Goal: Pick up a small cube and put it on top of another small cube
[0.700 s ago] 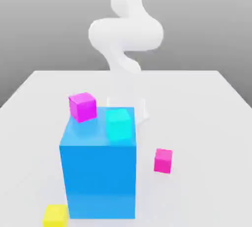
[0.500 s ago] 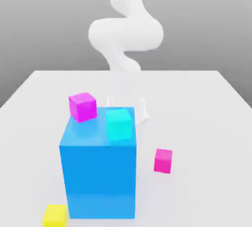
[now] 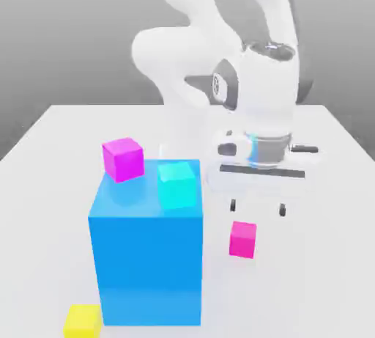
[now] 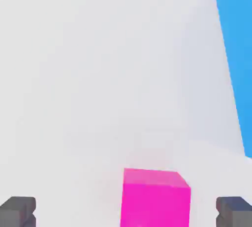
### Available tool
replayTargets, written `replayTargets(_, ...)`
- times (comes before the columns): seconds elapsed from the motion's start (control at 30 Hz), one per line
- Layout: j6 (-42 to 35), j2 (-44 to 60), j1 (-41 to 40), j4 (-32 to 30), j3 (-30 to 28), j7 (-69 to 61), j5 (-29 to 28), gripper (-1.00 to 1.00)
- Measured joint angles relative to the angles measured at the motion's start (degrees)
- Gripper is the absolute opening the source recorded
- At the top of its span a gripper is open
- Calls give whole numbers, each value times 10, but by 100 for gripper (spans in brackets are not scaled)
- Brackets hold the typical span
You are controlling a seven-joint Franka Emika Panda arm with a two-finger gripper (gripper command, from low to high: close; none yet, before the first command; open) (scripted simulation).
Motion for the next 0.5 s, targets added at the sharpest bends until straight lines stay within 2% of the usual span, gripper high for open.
replayTargets(0.07, 36, 43, -1, 3, -25, 46, -64, 0)
replayTargets(0.13, 70, 85, 47, 10, -87, 91, -128, 0)
replayTargets(0.23, 122, 146, 132, 20, -174, 107, -145, 0)
replayTargets(0.27, 133, 160, 147, 23, -188, 107, -144, -100)
replayTargets(0.5, 135, 160, 152, 23, -192, 108, -145, -100)
